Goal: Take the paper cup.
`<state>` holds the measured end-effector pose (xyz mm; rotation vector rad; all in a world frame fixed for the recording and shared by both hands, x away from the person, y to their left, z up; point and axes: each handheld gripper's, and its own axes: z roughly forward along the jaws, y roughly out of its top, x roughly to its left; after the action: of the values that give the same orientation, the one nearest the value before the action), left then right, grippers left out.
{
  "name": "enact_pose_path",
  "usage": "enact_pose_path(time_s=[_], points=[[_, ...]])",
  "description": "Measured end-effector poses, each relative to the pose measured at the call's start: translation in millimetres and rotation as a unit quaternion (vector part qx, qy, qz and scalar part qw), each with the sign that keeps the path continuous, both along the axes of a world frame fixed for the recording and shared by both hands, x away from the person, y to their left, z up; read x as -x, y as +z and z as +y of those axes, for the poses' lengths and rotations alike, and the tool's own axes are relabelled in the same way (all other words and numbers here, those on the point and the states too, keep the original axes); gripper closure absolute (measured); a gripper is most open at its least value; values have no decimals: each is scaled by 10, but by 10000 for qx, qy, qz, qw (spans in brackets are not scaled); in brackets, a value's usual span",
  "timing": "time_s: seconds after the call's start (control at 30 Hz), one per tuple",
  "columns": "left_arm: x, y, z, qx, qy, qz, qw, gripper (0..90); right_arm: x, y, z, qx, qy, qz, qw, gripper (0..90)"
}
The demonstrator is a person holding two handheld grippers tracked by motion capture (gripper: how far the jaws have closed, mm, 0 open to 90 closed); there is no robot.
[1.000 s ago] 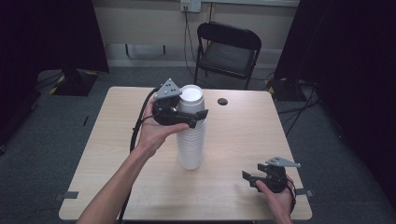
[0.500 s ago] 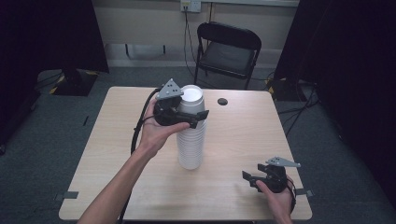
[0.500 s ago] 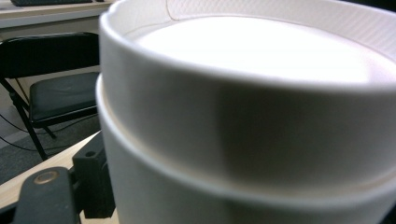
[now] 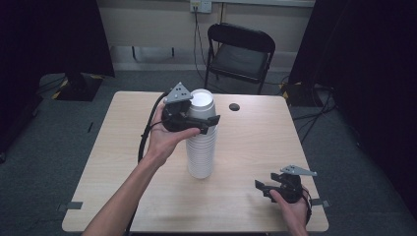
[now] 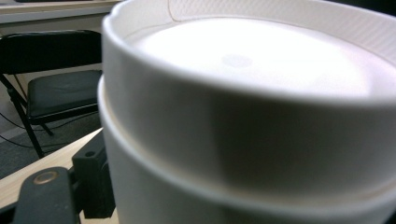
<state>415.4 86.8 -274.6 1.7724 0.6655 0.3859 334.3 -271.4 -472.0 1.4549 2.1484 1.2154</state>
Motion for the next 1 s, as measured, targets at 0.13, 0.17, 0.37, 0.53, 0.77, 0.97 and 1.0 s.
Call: enact_pose_path(time_s=[0.13,0.17,0.37,0.53,0.77,0.97,1.0], points=[[10,24,7,71,23,-41,10000,146,2,2,-4,-2,-5,-13,10000,204],[12,37,9,73,9,-84,9999,146,2,2,-2,-4,0,-10,10000,204],[18,78,22,72,13,-148,9999,146,1,0,2,1,6,1,10000,204],[38,95,23,130,32,-225,9997,146,1,-1,3,6,6,6,10000,204],[45,141,23,335,39,-289,9990,148,-2,0,5,10,7,-1,10000,204],[70,266,51,401,84,-407,9983,151,-2,2,0,0,8,-21,10000,204],[72,283,53,415,103,-436,9981,151,-1,3,-1,1,4,-21,10000,205]])
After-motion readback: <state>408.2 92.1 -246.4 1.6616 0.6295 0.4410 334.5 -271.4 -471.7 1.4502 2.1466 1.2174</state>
